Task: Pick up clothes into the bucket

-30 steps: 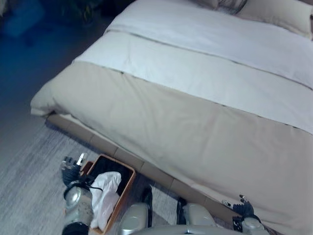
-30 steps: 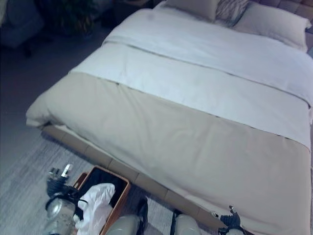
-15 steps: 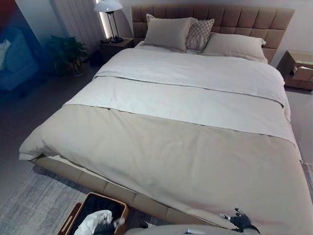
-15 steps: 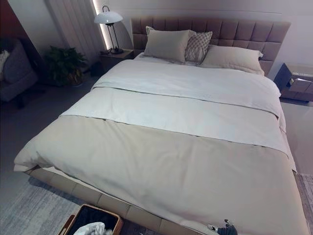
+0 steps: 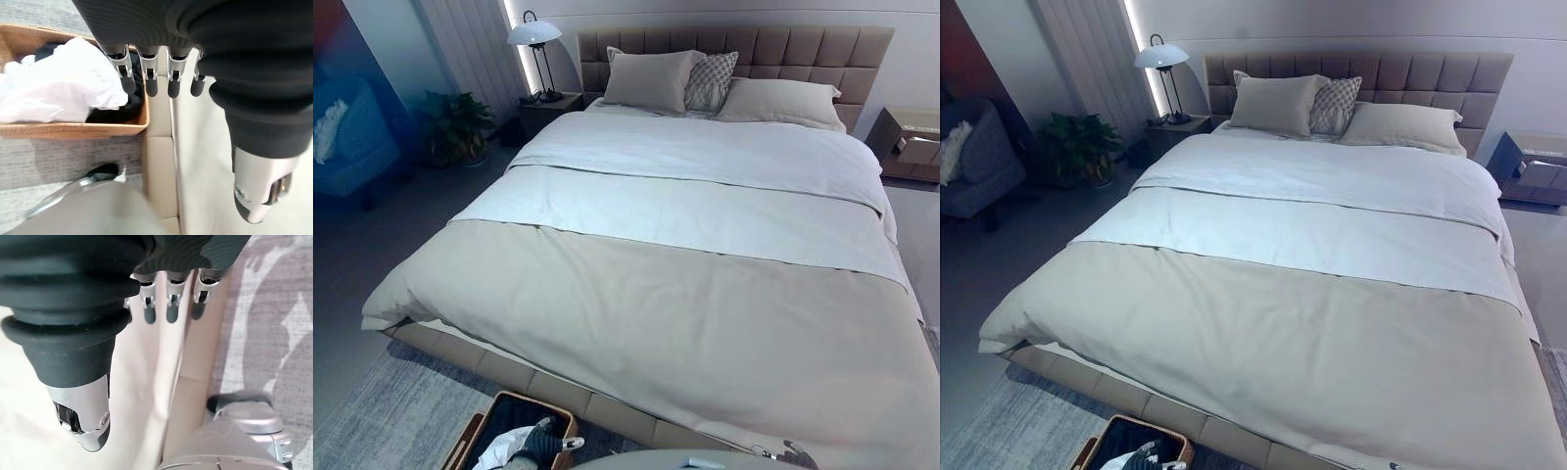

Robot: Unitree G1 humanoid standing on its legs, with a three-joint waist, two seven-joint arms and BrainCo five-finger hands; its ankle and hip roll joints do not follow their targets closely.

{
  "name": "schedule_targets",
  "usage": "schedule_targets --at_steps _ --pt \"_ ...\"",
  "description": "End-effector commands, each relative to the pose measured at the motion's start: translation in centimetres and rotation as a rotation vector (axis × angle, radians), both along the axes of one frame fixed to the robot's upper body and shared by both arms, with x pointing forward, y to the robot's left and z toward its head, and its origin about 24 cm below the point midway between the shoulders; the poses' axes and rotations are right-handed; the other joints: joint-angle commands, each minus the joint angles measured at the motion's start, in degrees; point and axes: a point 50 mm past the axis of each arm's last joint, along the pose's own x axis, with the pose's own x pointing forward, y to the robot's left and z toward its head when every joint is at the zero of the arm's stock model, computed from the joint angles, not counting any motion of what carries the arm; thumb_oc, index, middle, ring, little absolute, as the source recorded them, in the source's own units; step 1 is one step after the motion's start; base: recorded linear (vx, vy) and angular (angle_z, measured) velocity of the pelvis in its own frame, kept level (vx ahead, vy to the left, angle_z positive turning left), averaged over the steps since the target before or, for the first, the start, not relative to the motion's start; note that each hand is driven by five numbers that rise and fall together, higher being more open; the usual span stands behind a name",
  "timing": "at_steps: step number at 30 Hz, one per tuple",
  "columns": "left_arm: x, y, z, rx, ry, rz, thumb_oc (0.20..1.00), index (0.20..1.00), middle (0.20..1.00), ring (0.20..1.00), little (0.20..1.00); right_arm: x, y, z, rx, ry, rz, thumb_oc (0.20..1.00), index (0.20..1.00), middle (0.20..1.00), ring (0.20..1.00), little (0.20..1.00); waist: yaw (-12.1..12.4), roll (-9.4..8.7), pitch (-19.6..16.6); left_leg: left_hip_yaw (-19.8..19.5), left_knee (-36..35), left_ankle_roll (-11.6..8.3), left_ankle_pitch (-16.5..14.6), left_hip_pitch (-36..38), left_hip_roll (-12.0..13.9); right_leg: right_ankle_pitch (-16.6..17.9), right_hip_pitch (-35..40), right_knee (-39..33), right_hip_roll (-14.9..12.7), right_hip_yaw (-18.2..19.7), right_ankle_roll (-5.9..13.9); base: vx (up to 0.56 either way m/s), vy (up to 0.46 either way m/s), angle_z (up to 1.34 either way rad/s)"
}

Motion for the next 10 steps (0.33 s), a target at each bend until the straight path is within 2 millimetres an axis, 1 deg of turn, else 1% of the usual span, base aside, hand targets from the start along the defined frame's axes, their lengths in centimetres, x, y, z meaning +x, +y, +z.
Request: schedule_targets --at_steps 1,4,10 --pt "0.6 0.9 0.1 0.001 -0.007 0.091 1.000 1.000 1.000 1.000 1.000 3.0 0.2 0.5 -0.008 -0.066 0.083 1.000 1.000 1.000 1.000 1.000 -1.00 -2.68 0.68 -1.06 2.39 0.52 -1.99 -0.05 -1.93 9.39 3.75 -11.32 -3.12 -1.60 3.77 0.00 0.000 0.00" --pt "-1.2 0.8 -0.5 -0.024 0.057 0.190 1.000 1.000 1.000 1.000 1.000 2.9 0.7 0.3 -0.003 -0.048 0.104 1.000 1.000 1.000 1.000 1.000 -0.52 -2.77 0.53 -1.24 2.64 0.67 -2.29 0.20 -2.15 9.11 4.21 -11.18 -3.24 -1.82 3.76 0.01 0.013 0.02" --pt "-2.3 0.7 -0.8 -0.047 0.096 0.254 1.000 1.000 1.000 1.000 1.000 2.4 0.7 0.2 -0.003 -0.028 0.102 1.000 1.000 1.000 1.000 1.000 -0.15 -2.93 0.44 -1.63 2.38 0.78 -2.30 0.38 -2.19 9.02 4.60 -11.24 -3.38 -2.13 3.71 0.01 0.012 0.09"
